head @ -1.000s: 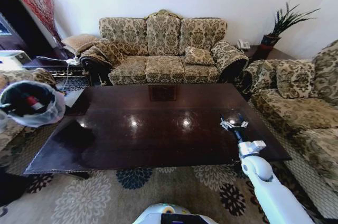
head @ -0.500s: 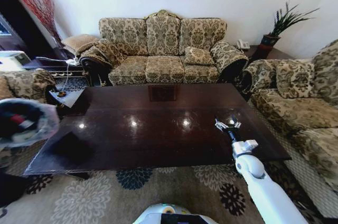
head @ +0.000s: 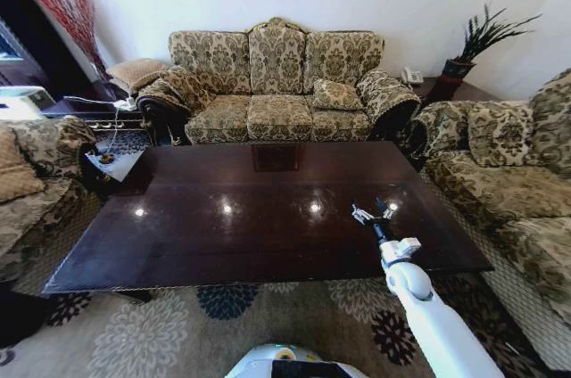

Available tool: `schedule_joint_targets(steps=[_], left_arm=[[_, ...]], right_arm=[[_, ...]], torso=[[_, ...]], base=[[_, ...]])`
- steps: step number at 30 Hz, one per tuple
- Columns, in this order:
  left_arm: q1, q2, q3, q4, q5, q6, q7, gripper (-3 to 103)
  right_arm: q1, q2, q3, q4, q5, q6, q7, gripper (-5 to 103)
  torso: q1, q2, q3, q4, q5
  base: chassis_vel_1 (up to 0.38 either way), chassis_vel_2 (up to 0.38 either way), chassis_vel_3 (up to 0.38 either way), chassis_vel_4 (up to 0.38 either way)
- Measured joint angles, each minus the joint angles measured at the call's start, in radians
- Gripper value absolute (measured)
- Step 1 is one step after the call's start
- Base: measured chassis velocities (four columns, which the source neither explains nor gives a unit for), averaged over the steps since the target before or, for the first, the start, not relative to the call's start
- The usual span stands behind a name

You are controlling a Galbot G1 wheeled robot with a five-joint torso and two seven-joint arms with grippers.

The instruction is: Move to the front of the table and place the trash on the table into the trash bin.

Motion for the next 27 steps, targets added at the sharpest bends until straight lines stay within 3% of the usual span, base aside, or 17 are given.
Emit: schedule_joint_targets(steps=[2,7,11,14,19,21,27], left_arm=[[-0.016,-0.029,0.022,0.037,-0.008,-0.008,-0.002,0],[-0.062,-0.073,0.118,0.148,0.013,-0.042,-0.010,0],[-0.089,-0.087,0.172,0.224,0.037,-0.065,-0.014,0],[-0.117,-0.093,0.235,0.351,0.058,-0.100,-0.012,0],[-0.143,-0.093,0.288,0.453,0.046,-0.109,-0.007,0],[-0.182,-0.093,0.346,0.549,-0.001,-0.097,-0.007,0],[-0.250,-0.082,0.405,0.649,-0.122,-0.049,-0.029,0]], right_arm=[[-0.007,-0.003,0.005,0.002,0.002,0.001,0.000,100],[-0.028,0.001,0.016,0.016,-0.004,-0.001,0.000,100],[-0.037,0.005,0.022,0.025,-0.014,-0.005,0.003,100],[-0.046,0.006,0.029,0.031,-0.024,-0.011,0.008,100],[-0.051,0.009,0.031,0.031,-0.035,-0.014,0.011,100],[-0.057,0.015,0.031,0.035,-0.048,-0.019,0.016,100],[-0.078,0.016,0.038,0.049,-0.063,-0.025,0.026,100]], torso=[[0.000,0.000,0.000,0.0008,0.0005],[0.000,0.000,0.000,-0.0005,-0.0001],[0.000,0.000,0.000,0.0003,0.0001],[0.000,0.000,0.000,0.0001,0.0008],[0.000,0.000,0.000,0.0009,0.0003],[0.000,0.000,0.000,0.0005,-0.0002],[0.000,0.000,0.000,-0.0002,0.0004]], base=[[0.000,0.000,0.000,0.000],[0.000,0.000,0.000,0.000],[0.000,0.000,0.000,0.000],[0.000,0.000,0.000,0.000],[0.000,0.000,0.000,0.000],[0.000,0.000,0.000,0.000],[0.000,0.000,0.000,0.000]])
